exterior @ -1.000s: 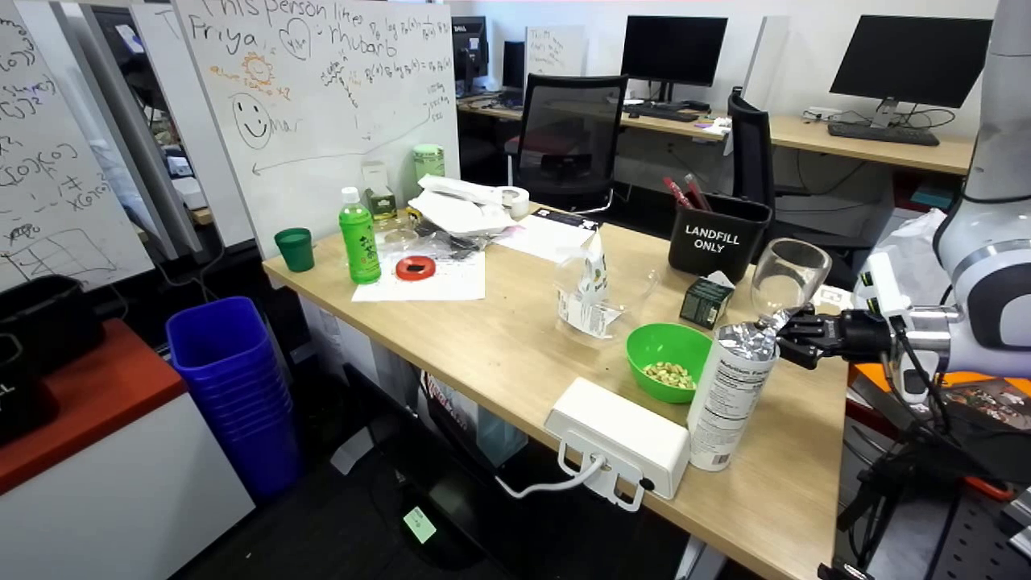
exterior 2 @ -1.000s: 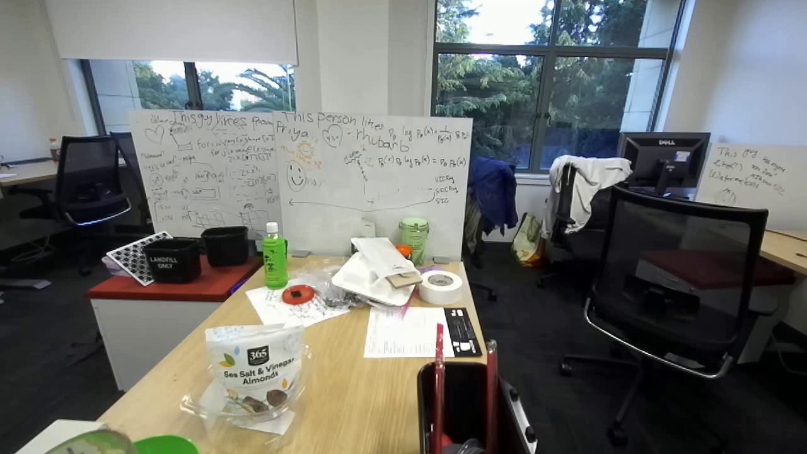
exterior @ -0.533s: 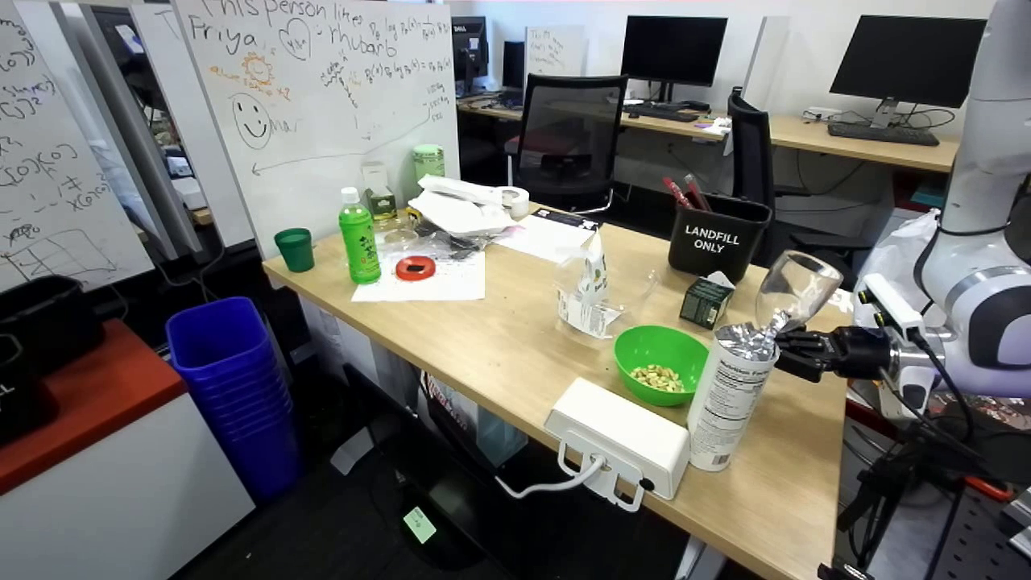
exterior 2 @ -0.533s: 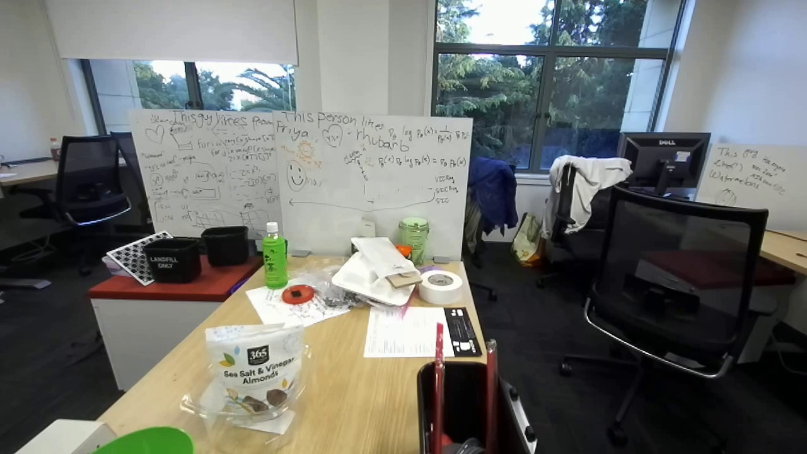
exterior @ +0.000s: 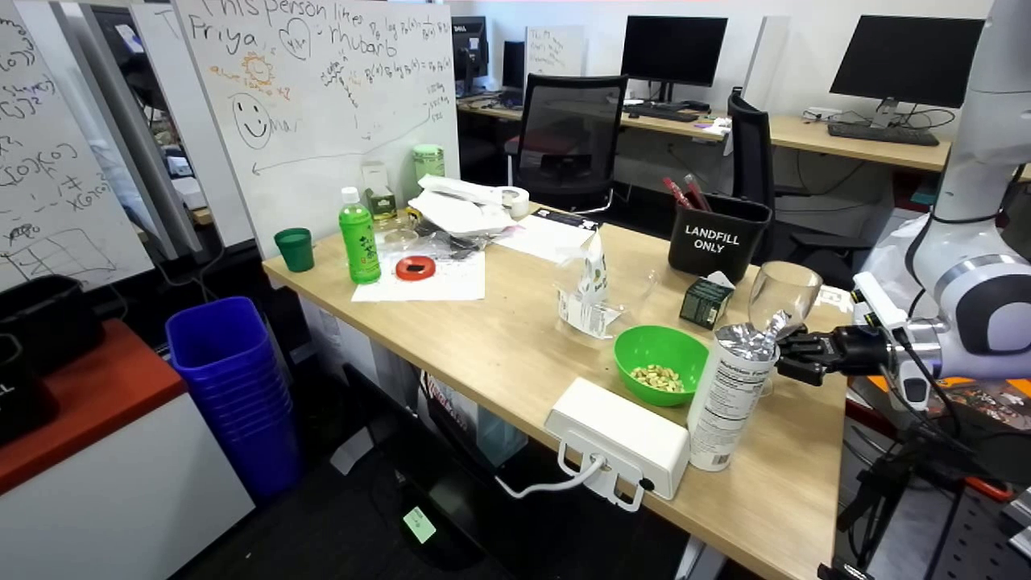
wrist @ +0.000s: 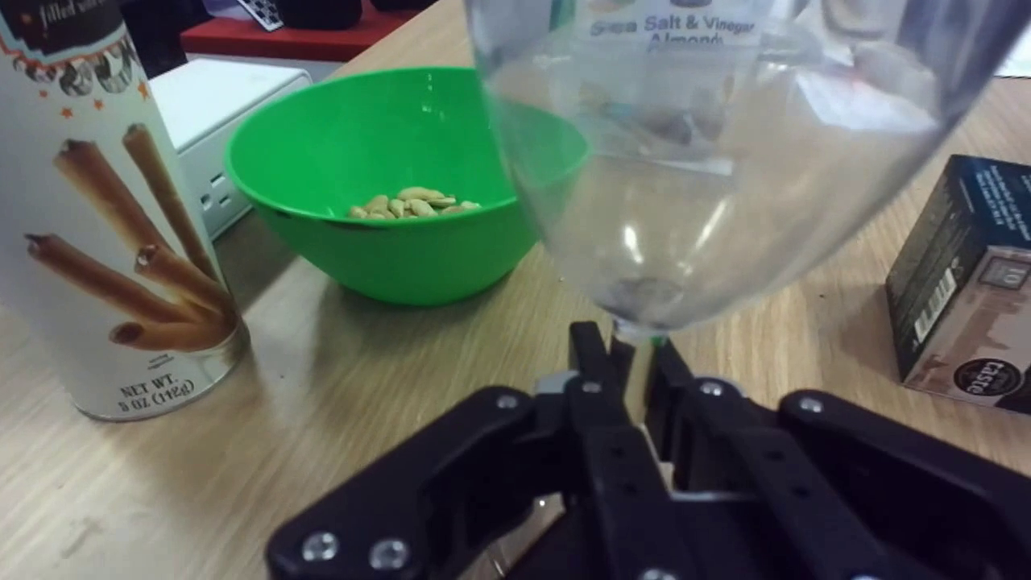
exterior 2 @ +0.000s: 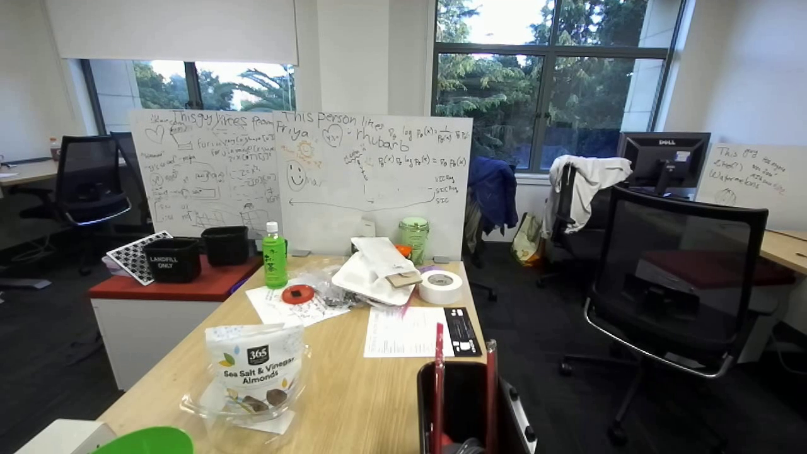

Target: Pour the contents of the wine glass into the bowl

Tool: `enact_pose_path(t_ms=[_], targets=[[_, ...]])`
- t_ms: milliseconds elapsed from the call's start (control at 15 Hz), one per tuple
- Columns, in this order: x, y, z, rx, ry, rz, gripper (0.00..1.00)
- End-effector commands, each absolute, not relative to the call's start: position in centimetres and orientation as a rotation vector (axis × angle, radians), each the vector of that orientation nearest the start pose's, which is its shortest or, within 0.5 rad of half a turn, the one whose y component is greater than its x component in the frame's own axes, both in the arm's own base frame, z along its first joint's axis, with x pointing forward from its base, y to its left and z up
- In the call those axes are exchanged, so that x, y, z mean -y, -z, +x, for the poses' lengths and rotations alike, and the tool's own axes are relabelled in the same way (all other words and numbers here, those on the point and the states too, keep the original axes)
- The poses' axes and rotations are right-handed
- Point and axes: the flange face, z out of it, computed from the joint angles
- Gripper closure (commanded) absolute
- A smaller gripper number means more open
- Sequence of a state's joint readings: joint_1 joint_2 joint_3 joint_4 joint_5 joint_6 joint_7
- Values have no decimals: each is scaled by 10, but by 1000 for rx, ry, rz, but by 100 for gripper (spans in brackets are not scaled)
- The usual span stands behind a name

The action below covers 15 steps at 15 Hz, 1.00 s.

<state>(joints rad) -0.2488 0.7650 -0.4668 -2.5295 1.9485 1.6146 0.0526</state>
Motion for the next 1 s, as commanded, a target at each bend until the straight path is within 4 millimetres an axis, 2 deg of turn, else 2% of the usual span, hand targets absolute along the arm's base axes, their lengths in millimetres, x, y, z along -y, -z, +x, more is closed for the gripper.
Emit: enact_pose_path(t_ms=[0, 333, 600, 933], targets=[[194, -22, 284, -1970, -350, -657, 60], [187, -31, 281, -2024, -298, -845, 25], [183, -53, 271, -2131, -162, -1043, 1], [170, -93, 260, -2181, -53, -1274, 0]])
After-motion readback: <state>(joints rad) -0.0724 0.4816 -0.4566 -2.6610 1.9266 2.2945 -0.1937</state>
